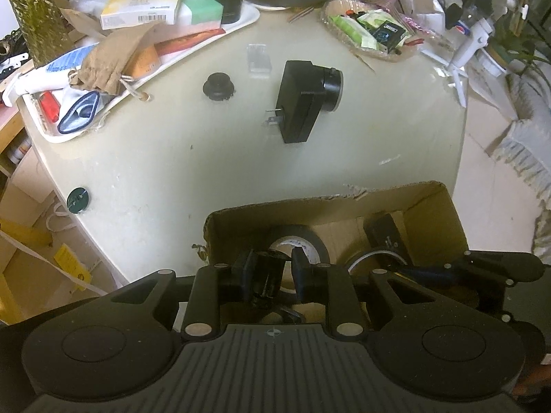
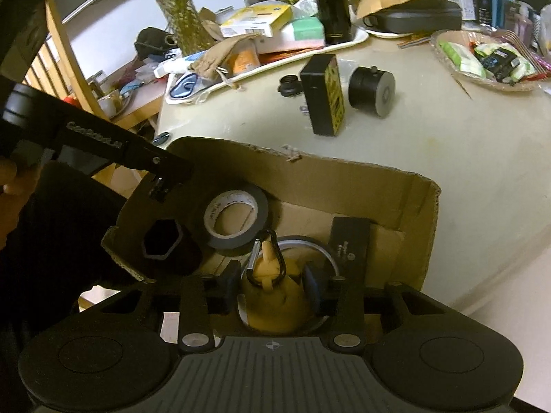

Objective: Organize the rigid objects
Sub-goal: 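Open the right tool to drop the duck in the box while the left tool releases the clip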

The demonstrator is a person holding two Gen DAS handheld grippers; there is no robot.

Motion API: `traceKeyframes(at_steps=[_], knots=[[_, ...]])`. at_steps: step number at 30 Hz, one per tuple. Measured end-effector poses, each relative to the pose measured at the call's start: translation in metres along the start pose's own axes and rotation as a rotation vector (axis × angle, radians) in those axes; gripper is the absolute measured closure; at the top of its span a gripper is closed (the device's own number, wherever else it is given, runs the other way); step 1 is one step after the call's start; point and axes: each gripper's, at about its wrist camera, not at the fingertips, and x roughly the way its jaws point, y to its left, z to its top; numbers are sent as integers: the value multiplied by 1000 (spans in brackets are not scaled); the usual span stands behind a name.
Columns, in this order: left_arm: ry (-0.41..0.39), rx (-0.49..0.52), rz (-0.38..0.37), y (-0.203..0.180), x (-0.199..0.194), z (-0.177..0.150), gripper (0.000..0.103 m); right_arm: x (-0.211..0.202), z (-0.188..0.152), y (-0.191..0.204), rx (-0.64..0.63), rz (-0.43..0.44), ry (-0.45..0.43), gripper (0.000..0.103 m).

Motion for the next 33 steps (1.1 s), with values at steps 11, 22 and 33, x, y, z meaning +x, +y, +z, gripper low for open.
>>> traceKeyframes(at_steps=[11,22,33], knots=[[-28,-26,-12,6,-10,-1,38,-10,4,3,-24,-4,-87,0],[-120,-38,-48,16,-31,-9,35,-15,7,-7,26,-32,-131,0],[-227,-21,-78,34,-38,-27,35,-20,6,-21,76,-46,-147,0]])
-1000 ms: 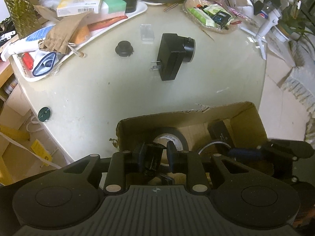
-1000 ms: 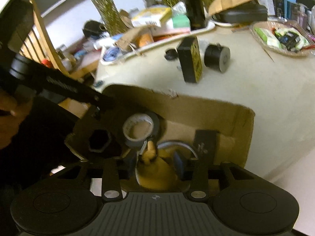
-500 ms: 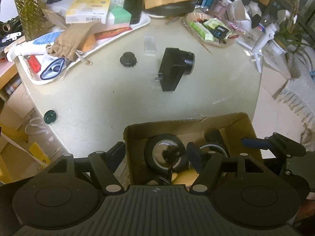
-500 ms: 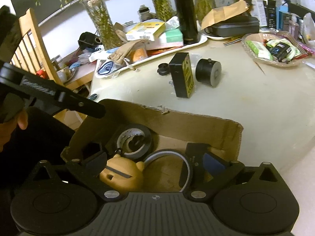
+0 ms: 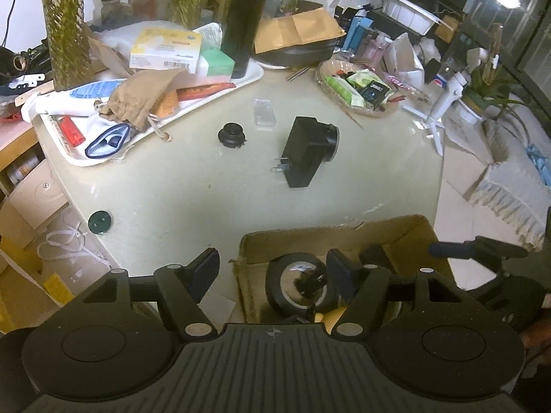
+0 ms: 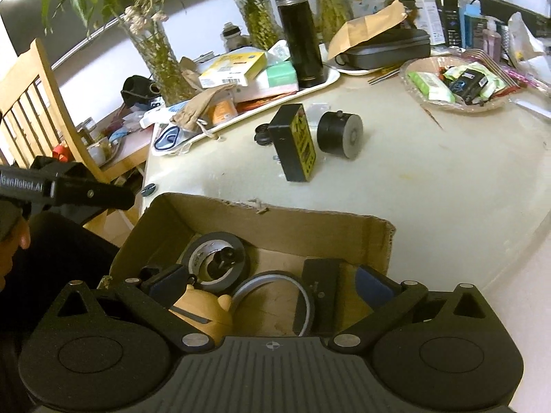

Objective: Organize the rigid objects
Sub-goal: 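Open the right tool to drop the duck in the box while the left tool releases the clip, then withdraw both tools and move the left tool to the black plug adapter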

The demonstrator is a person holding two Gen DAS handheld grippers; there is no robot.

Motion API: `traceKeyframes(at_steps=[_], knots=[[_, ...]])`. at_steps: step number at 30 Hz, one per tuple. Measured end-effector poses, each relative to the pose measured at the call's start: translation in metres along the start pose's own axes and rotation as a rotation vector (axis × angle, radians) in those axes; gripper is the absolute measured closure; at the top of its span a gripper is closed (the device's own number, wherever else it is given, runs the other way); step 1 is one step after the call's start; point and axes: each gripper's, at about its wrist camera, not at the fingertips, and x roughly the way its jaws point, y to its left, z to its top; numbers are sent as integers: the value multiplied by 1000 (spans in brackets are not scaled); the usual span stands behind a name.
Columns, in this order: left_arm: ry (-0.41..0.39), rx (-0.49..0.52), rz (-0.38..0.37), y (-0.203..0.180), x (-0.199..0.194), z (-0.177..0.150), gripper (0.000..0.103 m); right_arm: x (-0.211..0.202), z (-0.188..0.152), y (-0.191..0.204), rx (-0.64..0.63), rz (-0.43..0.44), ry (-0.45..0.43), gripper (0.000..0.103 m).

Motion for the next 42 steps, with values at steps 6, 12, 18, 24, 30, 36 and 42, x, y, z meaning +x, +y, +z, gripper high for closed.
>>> traceKeyframes(at_steps=[6,12,18,24,30,36,42], knots=[[-28,55,-30,2,1,-8,35,-3,2,-7,25,18,-12,0],[-54,89,-99,5,1,-14,35,-11,5,-12,41,19,-58,0],[-103,151,-123,2,2,-23,35,-15,7,-20,42,-28,-100,0],[-132,188,-146,0,1,-24,35,-16,8,-20,-57,-90,-110,0],[-136,230,-169,1,5,-22,35,-16,11,-23,-107,-85,-117,0],[-155,267,-176,0,11,-17,35,-9,15,-17,-160,-73,-115,0],[-185,292,-139,3,22,-6,35,4,23,-16,-203,-81,-105,0]])
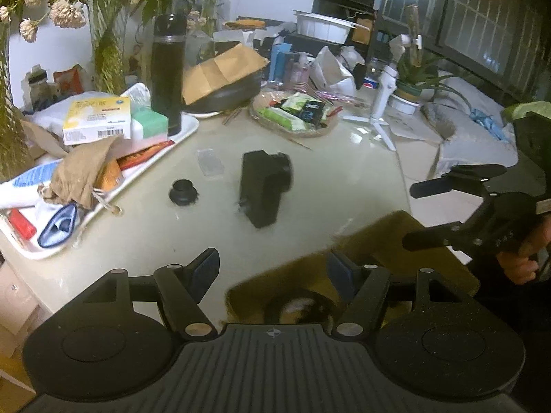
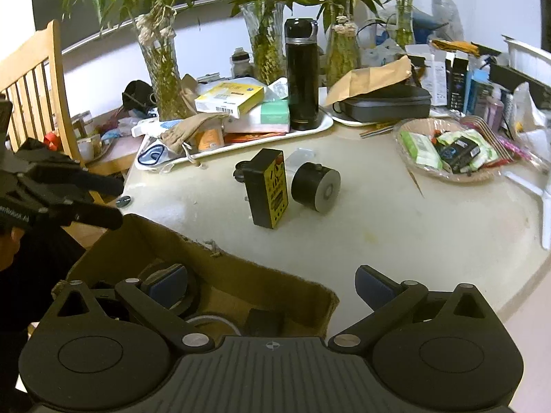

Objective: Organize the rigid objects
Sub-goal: 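Withdraw both tools and move the left tool to the black plug adapter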

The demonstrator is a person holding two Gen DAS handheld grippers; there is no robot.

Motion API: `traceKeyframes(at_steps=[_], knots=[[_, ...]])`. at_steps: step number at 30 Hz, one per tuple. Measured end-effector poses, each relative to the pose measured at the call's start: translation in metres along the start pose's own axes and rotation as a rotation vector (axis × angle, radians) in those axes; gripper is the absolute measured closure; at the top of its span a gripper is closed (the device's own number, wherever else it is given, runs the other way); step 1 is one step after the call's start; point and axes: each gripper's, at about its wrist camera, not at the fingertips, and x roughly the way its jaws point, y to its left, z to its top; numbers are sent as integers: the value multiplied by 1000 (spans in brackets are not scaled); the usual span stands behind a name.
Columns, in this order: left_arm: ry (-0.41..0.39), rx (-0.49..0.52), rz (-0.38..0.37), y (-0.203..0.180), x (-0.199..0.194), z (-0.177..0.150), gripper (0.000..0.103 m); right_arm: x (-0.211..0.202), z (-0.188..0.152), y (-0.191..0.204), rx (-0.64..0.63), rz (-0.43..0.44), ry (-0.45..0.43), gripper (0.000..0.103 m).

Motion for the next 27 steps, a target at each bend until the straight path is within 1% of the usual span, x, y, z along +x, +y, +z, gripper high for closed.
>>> traceKeyframes(at_steps=[5,12,27], knots=[[-5,-11,17,8,10,4,35,11,7,-10,8,-18,-1,0],[-11,12,57,13,23,12,35,21,16,-22,23,-29,-12,0],[-19,20,69,19,40,24,35,46,35,-30,4,-5,-16,0]])
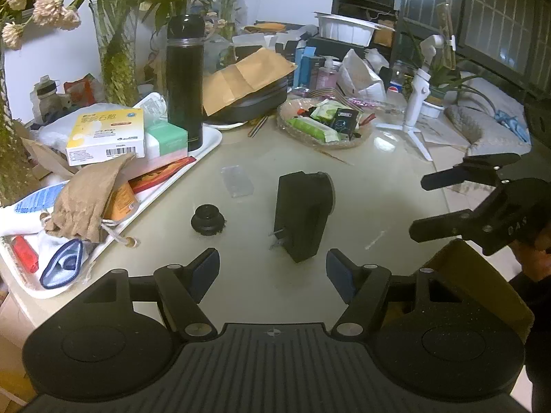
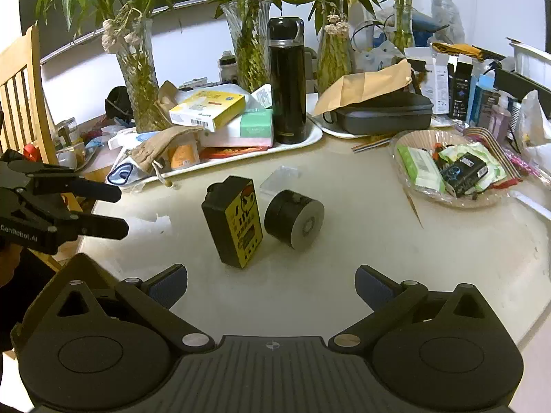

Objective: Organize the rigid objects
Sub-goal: 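Withdraw both tools and move the left tool to the black plug adapter, then close the left tool on the black plug adapter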

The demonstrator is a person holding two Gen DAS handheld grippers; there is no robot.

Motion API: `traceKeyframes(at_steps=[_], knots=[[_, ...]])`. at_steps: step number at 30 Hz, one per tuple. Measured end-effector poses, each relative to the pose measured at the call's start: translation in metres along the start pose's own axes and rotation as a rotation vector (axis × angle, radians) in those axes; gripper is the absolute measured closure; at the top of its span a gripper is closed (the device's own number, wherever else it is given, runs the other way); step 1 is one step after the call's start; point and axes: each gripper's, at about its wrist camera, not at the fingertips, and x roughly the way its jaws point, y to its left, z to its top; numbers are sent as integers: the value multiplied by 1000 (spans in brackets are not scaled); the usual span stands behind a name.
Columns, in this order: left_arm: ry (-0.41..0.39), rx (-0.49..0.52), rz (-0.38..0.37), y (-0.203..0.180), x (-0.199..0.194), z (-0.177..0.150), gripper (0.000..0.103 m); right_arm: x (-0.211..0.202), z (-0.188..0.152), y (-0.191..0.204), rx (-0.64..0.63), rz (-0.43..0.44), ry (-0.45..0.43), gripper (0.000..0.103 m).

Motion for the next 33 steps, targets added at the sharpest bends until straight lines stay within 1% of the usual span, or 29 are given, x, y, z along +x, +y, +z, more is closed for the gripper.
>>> traceKeyframes(at_steps=[4,10,16,20,24,28,33], knots=[[-5,10,-5,-1,6,5,35,5,4,-4,1,-3,-4,0],[-9,13,-19,-5,19,16,35,8,6,-15,13,-38,3,0],[5,22,13,-14,37,30,35,7,7,-26,37,-50,-2,0],[33,9,33,-23,48,40,35,5,8,-33,53,-57,-3,0],[77,-52,49,-26,62,48,35,1,8,-37,69,-54,-10,0],[134,-116,108,-27,79,56,35,0,6,-39,65,-60,2,0],[179,-118,166,-36,95,63,36,-1,2,-40,59,-63,15,0]])
